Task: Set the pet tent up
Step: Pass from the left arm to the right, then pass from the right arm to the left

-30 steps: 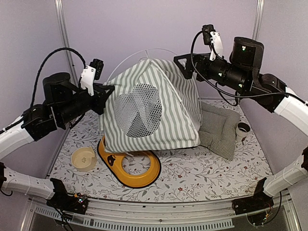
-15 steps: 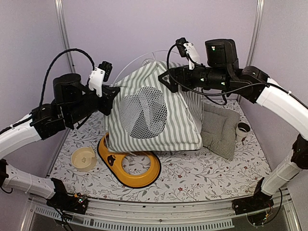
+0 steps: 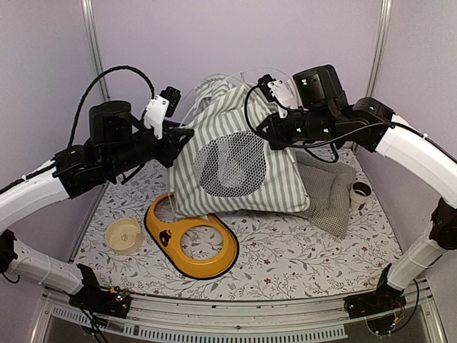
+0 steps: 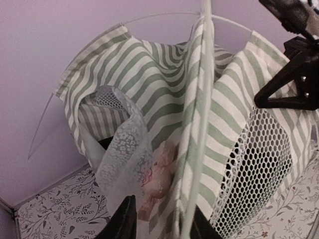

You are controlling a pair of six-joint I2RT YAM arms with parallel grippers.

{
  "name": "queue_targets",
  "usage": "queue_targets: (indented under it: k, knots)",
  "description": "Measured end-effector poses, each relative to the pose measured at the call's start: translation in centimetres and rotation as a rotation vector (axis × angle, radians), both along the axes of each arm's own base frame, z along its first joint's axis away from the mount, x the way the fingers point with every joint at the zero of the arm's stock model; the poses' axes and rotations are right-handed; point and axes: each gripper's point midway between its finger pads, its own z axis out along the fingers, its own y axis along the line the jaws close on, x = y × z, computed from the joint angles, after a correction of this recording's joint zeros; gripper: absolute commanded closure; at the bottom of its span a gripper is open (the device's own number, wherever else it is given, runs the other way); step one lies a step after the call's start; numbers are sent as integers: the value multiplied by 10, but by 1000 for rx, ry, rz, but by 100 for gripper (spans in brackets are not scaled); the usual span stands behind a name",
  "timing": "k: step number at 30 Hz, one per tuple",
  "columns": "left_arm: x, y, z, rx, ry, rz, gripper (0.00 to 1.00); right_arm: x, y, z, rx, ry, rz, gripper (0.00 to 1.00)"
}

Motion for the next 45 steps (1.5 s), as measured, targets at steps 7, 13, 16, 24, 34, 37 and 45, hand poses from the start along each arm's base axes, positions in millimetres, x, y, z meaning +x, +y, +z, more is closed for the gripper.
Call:
queue_targets:
  k: [7, 13, 16, 24, 34, 37, 45]
  knots:
    - [5, 10, 45, -61, -17, -70, 30, 8, -14, 31, -4, -165, -1, 100]
    - [-2, 18, 73, -83, -44, -158, 26, 2, -23, 61, 15, -294, 53, 100]
    - [-4, 25, 86, -90, -60, -182, 25, 3, -23, 69, 24, -326, 75, 100]
    - [-12, 34, 86, -85, -34, -284, 19, 8, -27, 50, 9, -327, 108, 100]
    - [4, 82, 114, -115, -100, -223, 21, 7, -32, -8, -88, -289, 160, 100]
    - [21, 93, 119, -99, -116, -181, 23, 1, -28, -15, -92, -298, 205, 100]
    - [78, 84, 103, 26, -96, -198, 22, -18, -21, 1, -51, -369, 321, 100]
